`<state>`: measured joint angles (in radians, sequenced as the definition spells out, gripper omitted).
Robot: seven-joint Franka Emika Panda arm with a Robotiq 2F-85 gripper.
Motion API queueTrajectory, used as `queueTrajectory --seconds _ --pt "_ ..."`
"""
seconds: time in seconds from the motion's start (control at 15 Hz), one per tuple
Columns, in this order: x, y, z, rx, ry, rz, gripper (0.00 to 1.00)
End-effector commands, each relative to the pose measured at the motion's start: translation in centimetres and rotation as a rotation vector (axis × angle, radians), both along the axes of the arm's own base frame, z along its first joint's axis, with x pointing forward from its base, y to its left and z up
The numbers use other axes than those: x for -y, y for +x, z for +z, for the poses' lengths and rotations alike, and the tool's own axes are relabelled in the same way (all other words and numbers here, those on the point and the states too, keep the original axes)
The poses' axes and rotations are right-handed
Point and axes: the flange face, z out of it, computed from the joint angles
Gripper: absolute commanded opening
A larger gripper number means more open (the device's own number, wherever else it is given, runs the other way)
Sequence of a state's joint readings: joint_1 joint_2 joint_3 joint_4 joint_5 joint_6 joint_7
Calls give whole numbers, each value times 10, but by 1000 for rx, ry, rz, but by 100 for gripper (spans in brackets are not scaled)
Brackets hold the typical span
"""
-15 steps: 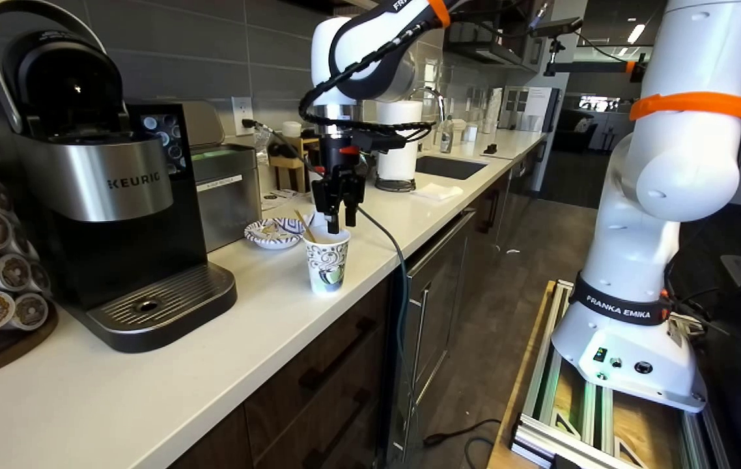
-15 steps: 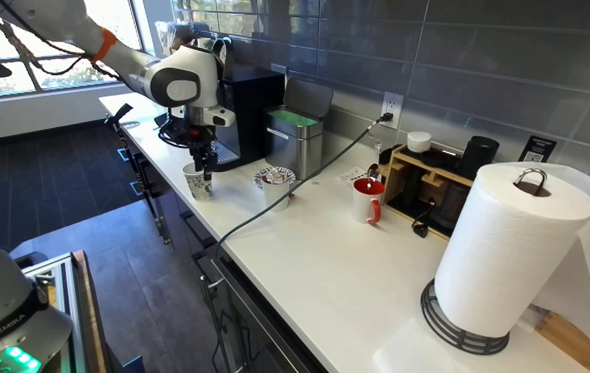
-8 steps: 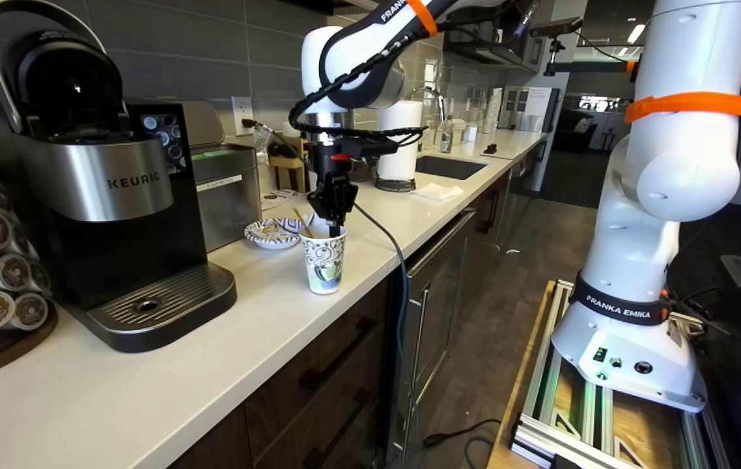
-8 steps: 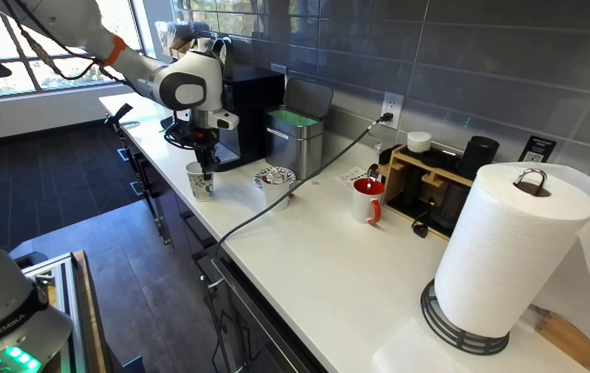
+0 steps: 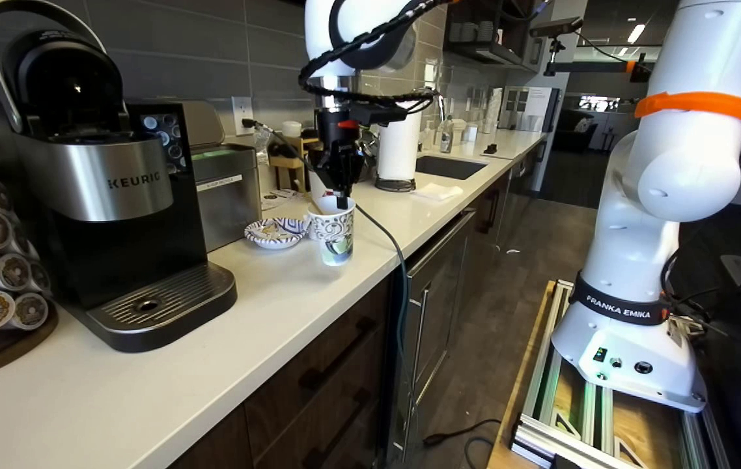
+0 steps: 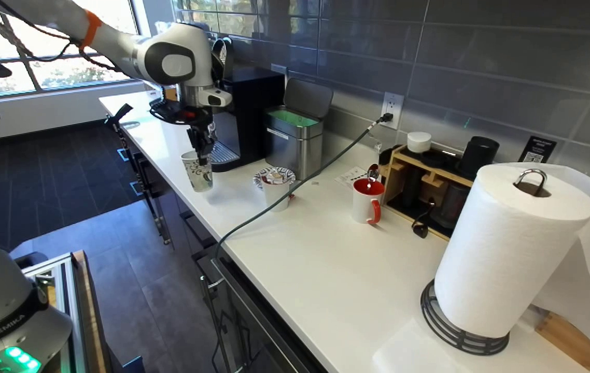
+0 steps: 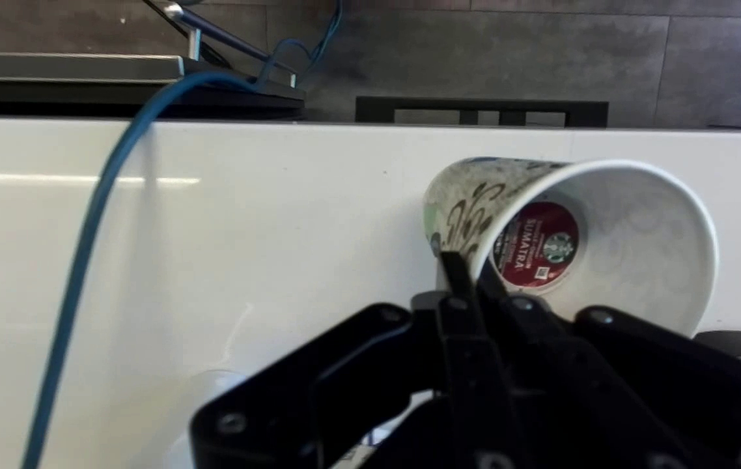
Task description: Pour the contents of the cup onto the table
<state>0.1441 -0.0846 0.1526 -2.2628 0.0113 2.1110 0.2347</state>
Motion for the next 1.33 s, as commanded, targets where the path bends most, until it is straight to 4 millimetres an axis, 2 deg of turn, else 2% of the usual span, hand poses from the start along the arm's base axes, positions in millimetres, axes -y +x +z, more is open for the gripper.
queueTrajectory --seconds 0.0,0.2,0.47,0.53,0.6,0.73,0.93,1.27 --pt "42 -32 43 36 -107 -164 1" --pt "92 -45 71 52 -170 -315 1" --pt "164 -56 95 39 -234 -526 1" --pt "168 -54 96 28 -204 -536 1" --pt "158 -48 95 42 -200 -479 4" --pt "173 -50 98 40 -196 -514 4" --pt "172 -50 97 41 -198 -518 1" --pt "209 -13 117 77 -383 -569 1"
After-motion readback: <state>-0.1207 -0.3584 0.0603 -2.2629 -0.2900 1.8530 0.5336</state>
